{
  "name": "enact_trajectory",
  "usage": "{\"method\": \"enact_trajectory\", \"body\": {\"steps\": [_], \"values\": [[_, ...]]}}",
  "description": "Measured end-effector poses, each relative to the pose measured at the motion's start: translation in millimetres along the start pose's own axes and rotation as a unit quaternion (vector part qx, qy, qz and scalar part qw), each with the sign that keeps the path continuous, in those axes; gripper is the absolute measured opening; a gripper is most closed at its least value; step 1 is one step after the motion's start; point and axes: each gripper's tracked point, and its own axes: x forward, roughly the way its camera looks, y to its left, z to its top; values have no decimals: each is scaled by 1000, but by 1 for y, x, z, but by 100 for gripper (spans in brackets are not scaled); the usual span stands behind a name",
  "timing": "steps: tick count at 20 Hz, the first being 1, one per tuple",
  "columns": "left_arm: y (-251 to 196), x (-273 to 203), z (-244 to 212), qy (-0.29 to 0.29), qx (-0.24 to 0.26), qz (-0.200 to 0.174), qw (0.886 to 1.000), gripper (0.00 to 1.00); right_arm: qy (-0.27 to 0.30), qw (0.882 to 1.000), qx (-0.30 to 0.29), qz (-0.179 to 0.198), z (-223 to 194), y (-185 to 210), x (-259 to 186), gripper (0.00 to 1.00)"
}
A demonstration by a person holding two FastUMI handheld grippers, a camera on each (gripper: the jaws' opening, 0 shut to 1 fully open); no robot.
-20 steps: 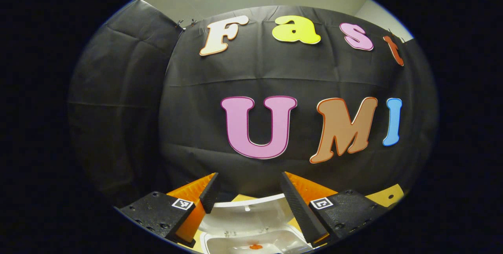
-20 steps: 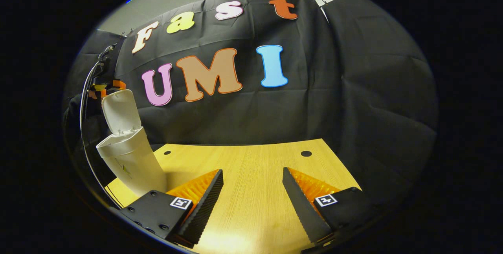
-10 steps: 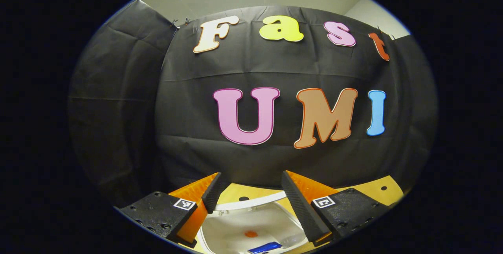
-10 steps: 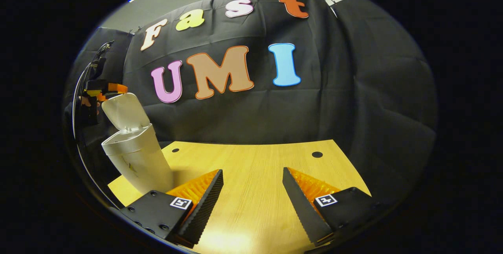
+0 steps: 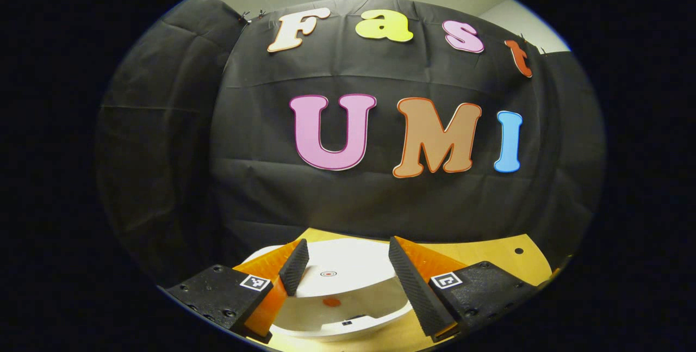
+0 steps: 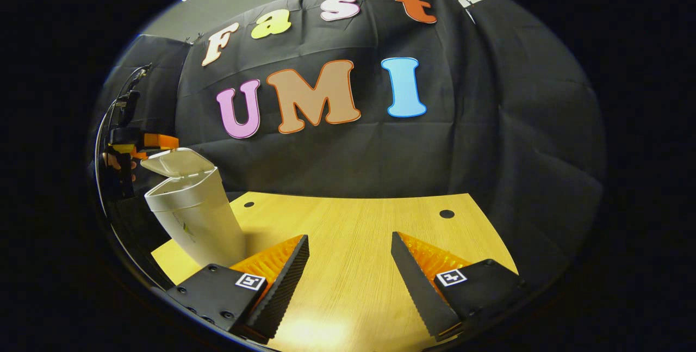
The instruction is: Press the lid of the desktop garbage bin to open it, pick up the crumpled paper on the desktop and throw it into the bin, then pick up the pop can on the desktop and drop it into the bin, and finally close the garbage bin lid.
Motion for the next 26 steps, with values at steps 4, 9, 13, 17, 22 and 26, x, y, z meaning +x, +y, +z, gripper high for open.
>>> {"method": "enact_trajectory", "body": {"steps": [4,9,13,17,22,26], "values": [[-3,-4,-37,36,-3,-5,999,94,5,1000,-6,5,-3,5,1,98],[-4,-5,-57,50,9,-9,999,91,2,1000,-14,6,-2,9,1,98],[-6,-8,-73,68,32,-14,997,95,10,1000,-21,7,-7,8,3,98],[-10,-7,-79,58,71,-32,995,93,19,1000,-23,7,-13,7,5,98],[-16,-12,-79,54,36,-50,997,92,15,999,-34,17,-12,13,5,94],[-7,-12,-70,30,60,-32,997,91,2,999,-31,25,-5,15,4,98]]}}
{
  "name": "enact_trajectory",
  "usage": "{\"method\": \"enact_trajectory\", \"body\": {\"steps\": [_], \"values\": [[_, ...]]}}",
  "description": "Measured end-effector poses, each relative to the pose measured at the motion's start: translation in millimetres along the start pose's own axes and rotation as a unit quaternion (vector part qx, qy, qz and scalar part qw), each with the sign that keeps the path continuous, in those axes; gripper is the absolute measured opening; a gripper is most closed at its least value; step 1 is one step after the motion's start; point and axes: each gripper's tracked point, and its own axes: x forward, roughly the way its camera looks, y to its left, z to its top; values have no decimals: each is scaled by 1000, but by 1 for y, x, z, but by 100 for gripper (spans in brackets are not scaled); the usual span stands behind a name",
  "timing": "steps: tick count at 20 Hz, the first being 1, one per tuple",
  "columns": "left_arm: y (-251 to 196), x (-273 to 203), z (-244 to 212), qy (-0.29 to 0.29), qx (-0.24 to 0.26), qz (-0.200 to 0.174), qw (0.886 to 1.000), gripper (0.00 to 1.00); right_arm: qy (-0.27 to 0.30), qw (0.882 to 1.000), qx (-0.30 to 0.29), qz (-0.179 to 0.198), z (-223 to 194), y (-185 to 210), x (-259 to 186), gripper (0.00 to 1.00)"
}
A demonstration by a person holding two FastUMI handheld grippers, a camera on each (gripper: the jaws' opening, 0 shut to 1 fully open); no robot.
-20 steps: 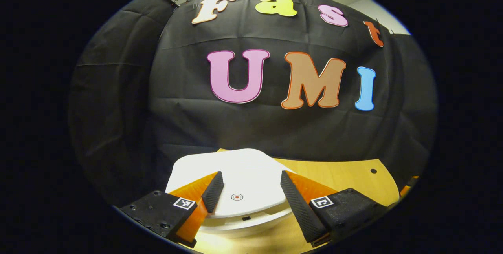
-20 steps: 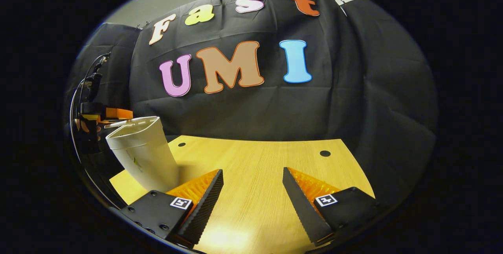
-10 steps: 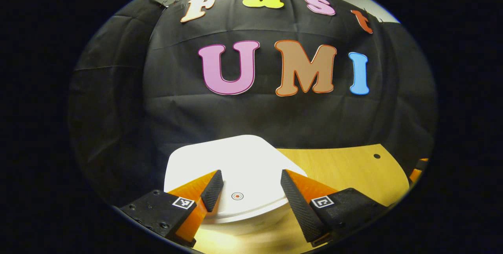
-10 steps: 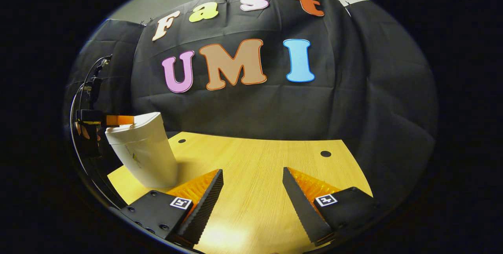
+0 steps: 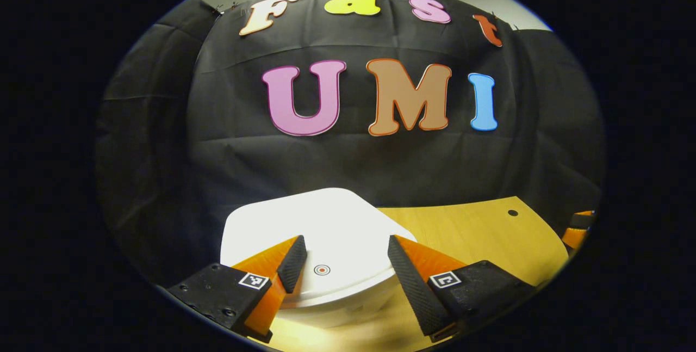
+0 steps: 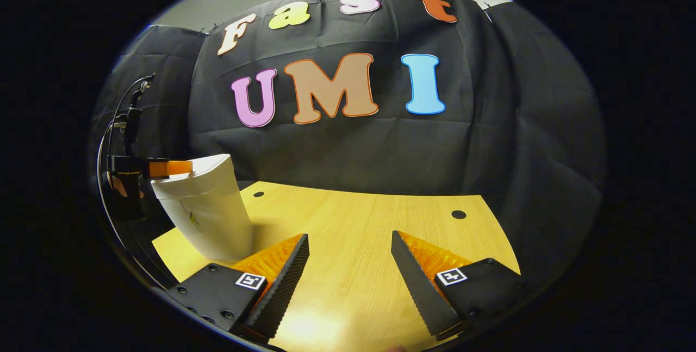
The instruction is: Press the lid of the desktop garbage bin to open it, pick up the crumpled paper on the desktop and throw it into the bin, then pick up the pop can on the desktop and drop it into the bin, and finally close the garbage bin lid.
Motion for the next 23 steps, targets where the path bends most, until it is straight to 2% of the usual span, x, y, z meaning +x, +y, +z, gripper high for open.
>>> {"method": "enact_trajectory", "body": {"steps": [2,4,7,8,9,10,11,16,19,21,23], "values": [[15,-1,8,-11,19,30,999,92,-12,1000,2,1,8,4,0,94],[15,-7,38,-61,32,35,997,92,-25,1000,6,0,17,8,-4,98],[-7,-26,79,-124,40,12,991,92,-60,998,22,-5,47,11,-13,98],[-17,-32,87,-141,37,1,989,92,-74,997,27,-7,58,9,-17,94],[-27,-38,93,-152,31,-11,988,92,-88,996,31,-9,68,9,-21,98],[-35,-45,101,-166,22,-20,986,92,-102,994,35,-14,79,9,-26,94],[-45,-50,104,-169,13,-31,985,92,-118,992,38,-18,89,9,-31,98],[-79,-76,100,-199,-37,-43,978,92,-186,980,58,-51,130,4,-59,97],[-108,-83,82,-193,-44,-63,978,92,-203,975,71,-60,133,8,-70,97],[-128,-85,72,-180,-47,-86,979,93,-197,976,68,-65,129,5,-72,94],[-143,-83,66,-166,-52,-105,979,93,-190,977,63,-68,123,7,-74,98]]}}
